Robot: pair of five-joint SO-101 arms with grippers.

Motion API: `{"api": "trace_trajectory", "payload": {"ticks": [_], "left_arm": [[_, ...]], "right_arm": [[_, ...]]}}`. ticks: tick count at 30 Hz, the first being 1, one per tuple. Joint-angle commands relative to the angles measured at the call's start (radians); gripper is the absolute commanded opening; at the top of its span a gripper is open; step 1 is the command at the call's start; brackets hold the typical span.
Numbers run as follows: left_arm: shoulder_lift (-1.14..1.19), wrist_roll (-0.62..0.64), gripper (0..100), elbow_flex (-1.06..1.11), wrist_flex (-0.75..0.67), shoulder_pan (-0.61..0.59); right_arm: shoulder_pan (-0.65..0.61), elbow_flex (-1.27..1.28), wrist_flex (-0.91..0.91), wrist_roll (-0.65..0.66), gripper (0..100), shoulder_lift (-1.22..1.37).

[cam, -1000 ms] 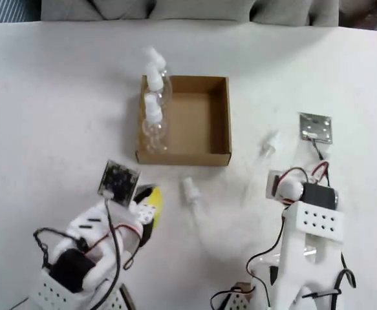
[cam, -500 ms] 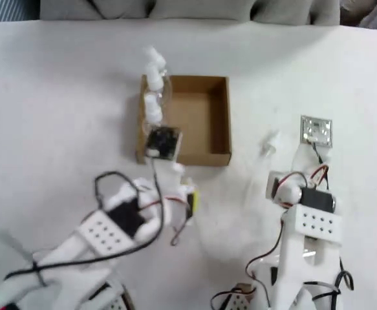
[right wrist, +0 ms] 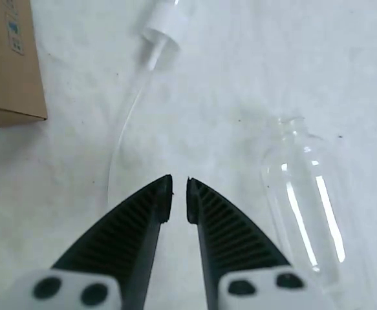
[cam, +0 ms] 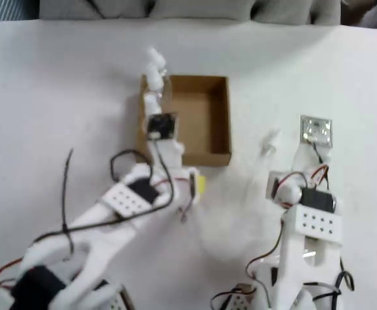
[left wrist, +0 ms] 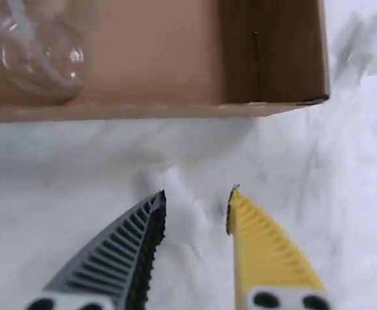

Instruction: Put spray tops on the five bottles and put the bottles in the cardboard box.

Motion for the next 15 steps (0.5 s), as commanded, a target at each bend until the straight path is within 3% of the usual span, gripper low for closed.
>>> {"api": "trace_trajectory", "payload": {"ticks": [1, 5, 15], "left_arm": [[0.113, 0.012, 19, -0.132, 0.063, -0.012], [0.183, 0.114, 19, -0.161, 0.071, -0.015], [0.202, 0.124, 21, -0.157, 0.115, -0.016]], "right_arm": [[0.004, -0.005, -0.013, 0.009, 1.8, -0.022], [0.004, -0.005, -0.013, 0.011, 1.9, -0.022], [0.004, 0.006, -0.019, 0.011, 2.0, -0.022]]}}
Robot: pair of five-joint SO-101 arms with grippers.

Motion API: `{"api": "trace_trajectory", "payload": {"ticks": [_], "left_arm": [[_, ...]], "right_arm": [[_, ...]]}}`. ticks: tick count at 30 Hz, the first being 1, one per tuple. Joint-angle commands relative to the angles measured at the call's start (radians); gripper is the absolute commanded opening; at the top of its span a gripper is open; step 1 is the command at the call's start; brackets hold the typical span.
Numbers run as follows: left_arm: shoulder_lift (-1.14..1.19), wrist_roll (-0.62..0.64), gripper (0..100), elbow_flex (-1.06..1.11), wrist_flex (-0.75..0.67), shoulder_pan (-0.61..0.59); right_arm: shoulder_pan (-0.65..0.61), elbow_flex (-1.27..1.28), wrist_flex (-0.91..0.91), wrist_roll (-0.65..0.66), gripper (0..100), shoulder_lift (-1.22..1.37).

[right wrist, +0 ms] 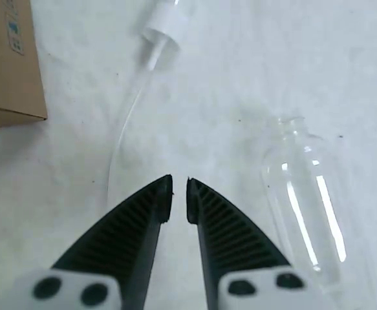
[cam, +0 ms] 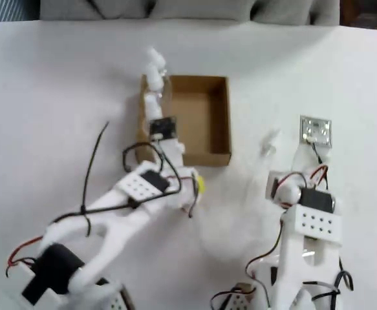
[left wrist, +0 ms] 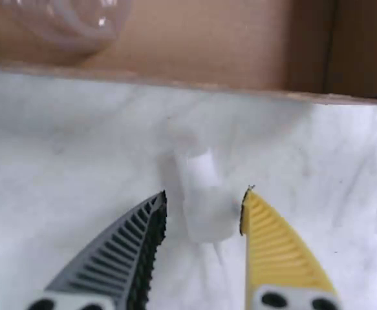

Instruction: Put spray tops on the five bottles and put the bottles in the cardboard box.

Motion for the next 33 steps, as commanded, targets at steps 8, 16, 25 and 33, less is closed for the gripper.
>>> {"api": "trace_trajectory", "payload": {"ticks": [8, 16, 25, 33], "left_arm": [[0.004, 0.014, 24, -0.049, 0.029, -0.004], [0.114, 0.032, 24, -0.094, 0.029, -0.004], [0.199, 0.034, 24, -0.157, 0.031, -0.008], [0.199, -0.04, 3, -0.153, 0.031, -0.004]], "right_arm": [[0.004, -0.006, -0.019, 0.011, 2.1, -0.021], [0.004, -0.006, -0.019, 0.011, 2.1, -0.021], [0.004, -0.005, -0.019, 0.011, 2.1, -0.021], [0.004, -0.003, -0.019, 0.011, 2.1, -0.021]]}}
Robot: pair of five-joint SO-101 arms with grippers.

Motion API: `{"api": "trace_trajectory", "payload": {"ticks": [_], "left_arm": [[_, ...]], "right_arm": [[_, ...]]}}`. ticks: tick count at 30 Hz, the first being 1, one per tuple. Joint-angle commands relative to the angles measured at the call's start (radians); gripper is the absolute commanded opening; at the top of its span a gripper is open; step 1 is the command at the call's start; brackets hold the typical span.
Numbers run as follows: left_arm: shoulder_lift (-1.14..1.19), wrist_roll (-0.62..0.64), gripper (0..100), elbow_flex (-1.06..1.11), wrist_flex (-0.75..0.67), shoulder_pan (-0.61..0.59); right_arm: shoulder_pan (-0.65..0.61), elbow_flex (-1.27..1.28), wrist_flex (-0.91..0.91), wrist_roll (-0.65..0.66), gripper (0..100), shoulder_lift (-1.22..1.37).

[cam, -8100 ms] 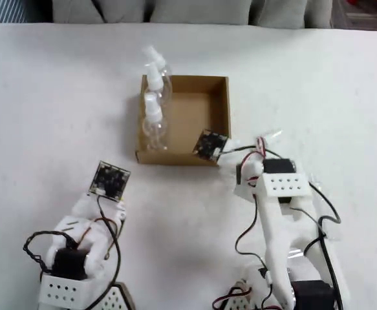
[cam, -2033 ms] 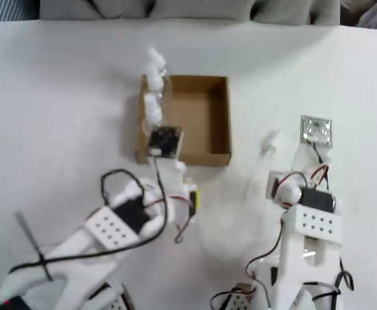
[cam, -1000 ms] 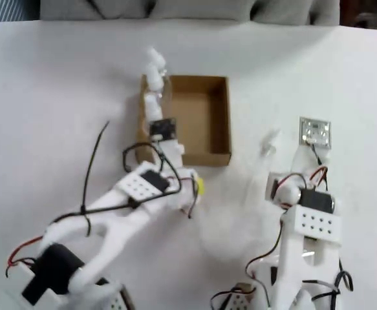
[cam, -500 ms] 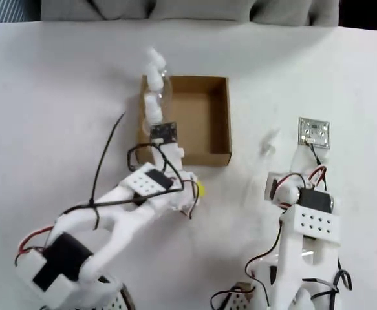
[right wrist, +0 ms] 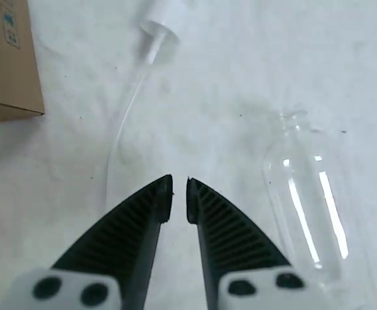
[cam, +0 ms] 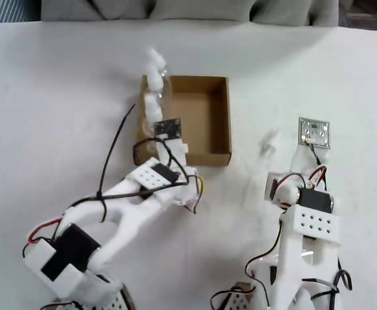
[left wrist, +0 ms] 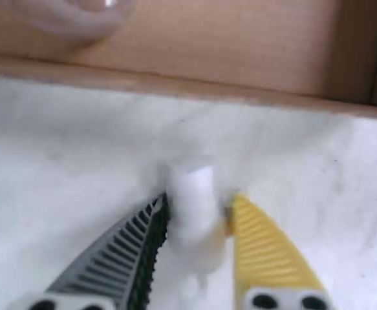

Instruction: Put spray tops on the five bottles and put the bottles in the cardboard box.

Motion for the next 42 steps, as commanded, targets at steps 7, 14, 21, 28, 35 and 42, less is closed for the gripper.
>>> {"api": "trace_trajectory", "payload": {"ticks": [7, 14, 21, 28, 35, 42], "left_arm": [[0.004, -0.094, 2, -0.083, 0.106, -0.002], [0.004, -0.262, 2, -0.149, 0.256, -0.008], [-0.054, -0.333, 2, -0.124, 0.284, -0.022], [-0.315, -0.385, 2, 0.114, 0.115, -0.024], [-0.392, -0.463, 2, 0.163, 0.104, -0.11], [-0.392, -0.485, 2, 0.163, 0.103, -0.148]], "right_arm": [[0.012, -0.006, -0.016, 0.011, 2.1, -0.027], [0.013, -0.006, -0.016, 0.011, 2.1, -0.03], [0.064, -0.011, -0.016, 0.011, 2.1, -0.031], [0.077, -0.023, -0.008, 0.034, 2.2, -0.031], [0.17, -0.213, 0.2, 0.235, 2.3, -0.022], [0.251, -0.275, 0.214, 0.385, 13.4, -0.019]]}}
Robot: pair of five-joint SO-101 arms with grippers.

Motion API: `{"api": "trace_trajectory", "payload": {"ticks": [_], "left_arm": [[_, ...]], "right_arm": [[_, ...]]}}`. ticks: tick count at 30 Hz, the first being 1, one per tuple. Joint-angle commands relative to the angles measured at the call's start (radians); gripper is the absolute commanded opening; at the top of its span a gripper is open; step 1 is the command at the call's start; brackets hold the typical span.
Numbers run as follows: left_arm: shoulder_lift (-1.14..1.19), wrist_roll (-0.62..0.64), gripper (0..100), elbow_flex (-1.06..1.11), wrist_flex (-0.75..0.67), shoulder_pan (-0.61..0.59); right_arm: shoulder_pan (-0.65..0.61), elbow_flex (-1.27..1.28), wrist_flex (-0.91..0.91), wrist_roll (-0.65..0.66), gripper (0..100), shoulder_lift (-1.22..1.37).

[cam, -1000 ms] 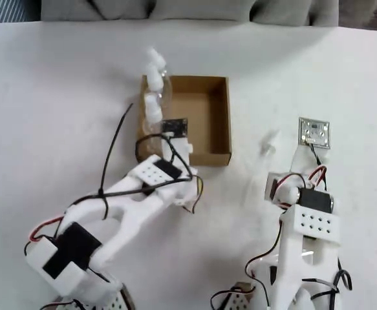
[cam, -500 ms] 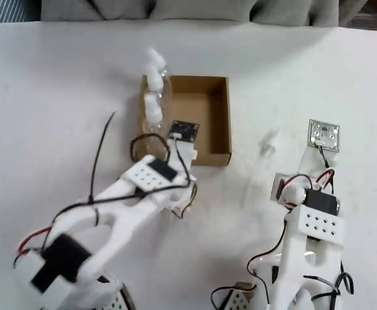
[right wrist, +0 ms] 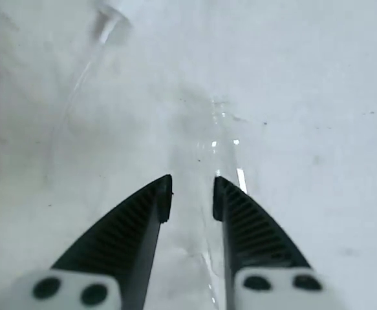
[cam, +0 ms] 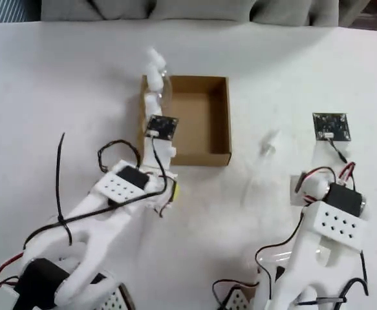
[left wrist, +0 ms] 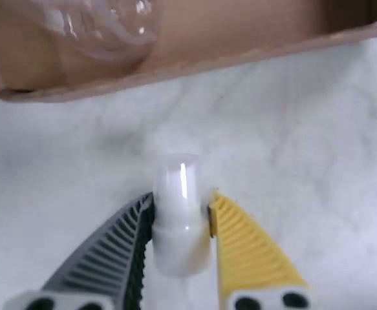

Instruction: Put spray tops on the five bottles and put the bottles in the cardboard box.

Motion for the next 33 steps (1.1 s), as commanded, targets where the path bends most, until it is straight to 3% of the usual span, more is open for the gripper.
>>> {"api": "trace_trajectory", "payload": {"ticks": [1, 5, 10, 16, 33], "left_arm": [[-0.051, -0.011, 2, -0.003, -0.025, -0.016], [-0.051, -0.011, 2, -0.003, -0.025, -0.016], [-0.051, -0.011, 2, -0.002, -0.025, -0.016], [-0.051, -0.011, 2, 0.0, -0.02, -0.016], [-0.051, -0.011, 2, 0.0, -0.02, -0.016]], "right_arm": [[0.064, -0.058, -0.03, 0.068, 13.4, -0.01], [0.076, -0.089, -0.038, 0.144, 13.8, 0.097], [0.079, -0.198, -0.03, 0.147, 13.9, 0.295], [0.076, -0.273, -0.03, 0.153, 23.5, 0.461], [0.01, -0.338, -0.081, 0.157, 22.6, 0.745]]}}
